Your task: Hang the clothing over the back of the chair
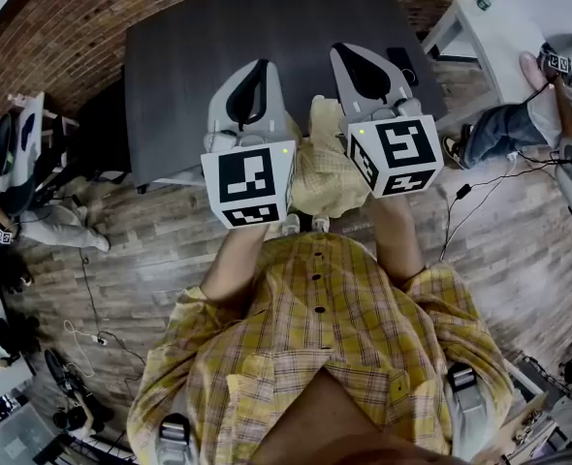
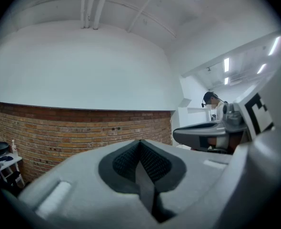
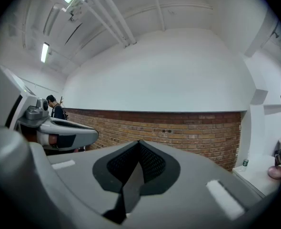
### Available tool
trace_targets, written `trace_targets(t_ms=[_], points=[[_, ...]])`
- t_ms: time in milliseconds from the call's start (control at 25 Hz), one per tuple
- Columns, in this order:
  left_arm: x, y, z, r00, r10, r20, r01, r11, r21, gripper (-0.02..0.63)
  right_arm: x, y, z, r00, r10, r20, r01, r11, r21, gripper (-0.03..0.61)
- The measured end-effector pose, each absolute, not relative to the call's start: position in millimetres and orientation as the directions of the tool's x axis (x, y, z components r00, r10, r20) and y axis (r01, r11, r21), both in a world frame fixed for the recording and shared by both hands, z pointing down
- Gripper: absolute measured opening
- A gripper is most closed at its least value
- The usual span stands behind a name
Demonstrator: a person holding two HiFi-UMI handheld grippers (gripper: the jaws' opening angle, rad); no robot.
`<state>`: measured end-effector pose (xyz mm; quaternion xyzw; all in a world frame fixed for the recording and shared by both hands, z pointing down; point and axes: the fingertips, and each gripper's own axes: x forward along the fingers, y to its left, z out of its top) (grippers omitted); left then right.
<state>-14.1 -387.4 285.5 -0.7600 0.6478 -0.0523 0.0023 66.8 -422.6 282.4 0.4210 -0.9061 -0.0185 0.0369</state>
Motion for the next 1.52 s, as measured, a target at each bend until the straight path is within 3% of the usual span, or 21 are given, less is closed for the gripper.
trace_targets(t_ms=[1520], points=[[22,-352,278,0.264,-0.965,0.008,-0.963,-0.264,-0.053,-0.002,89,-378,280,-0.577,-0.817,-0.012,-0.816,0.575,0.048,0.006]])
